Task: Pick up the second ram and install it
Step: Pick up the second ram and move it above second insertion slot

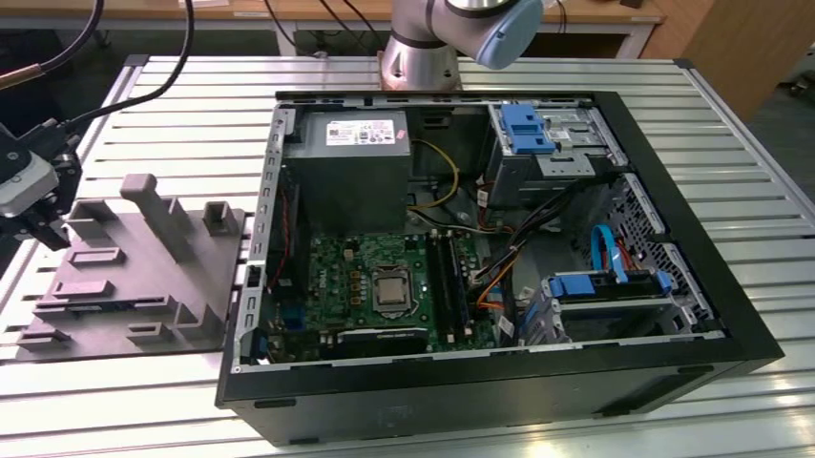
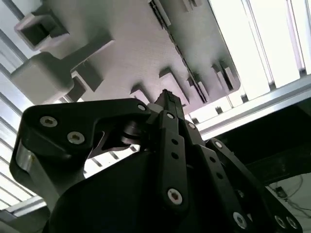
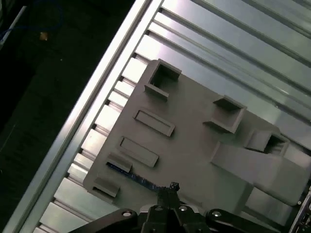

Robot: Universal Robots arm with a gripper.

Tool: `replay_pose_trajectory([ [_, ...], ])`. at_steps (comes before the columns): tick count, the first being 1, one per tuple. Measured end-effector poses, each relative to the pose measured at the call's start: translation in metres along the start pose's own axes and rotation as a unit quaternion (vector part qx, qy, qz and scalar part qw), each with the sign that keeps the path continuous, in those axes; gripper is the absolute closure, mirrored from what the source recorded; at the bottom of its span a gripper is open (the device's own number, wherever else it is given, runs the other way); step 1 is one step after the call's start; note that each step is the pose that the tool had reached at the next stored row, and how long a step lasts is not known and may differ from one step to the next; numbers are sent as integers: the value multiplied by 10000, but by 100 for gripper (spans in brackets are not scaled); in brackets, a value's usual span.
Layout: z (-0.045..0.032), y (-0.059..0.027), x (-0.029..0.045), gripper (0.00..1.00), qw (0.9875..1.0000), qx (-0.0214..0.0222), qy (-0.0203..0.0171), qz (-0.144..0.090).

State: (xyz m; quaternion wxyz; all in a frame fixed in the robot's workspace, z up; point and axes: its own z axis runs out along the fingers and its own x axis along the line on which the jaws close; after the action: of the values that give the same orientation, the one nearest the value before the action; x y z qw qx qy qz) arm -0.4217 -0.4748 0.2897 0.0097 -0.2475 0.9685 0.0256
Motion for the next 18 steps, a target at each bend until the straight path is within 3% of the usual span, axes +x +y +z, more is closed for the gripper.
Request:
replay_pose_trajectory([
  [6, 20, -1, 1, 90, 9985, -17, 25, -547],
  [11, 37, -2, 1, 90, 9950, -32, 45, -1000],
  [12, 41, -2, 1, 90, 9940, -34, 49, -1089],
  [13, 49, -2, 1, 90, 9914, -41, 58, -1303],
  [18, 67, -3, 2, 90, 9843, -56, 79, -1760],
])
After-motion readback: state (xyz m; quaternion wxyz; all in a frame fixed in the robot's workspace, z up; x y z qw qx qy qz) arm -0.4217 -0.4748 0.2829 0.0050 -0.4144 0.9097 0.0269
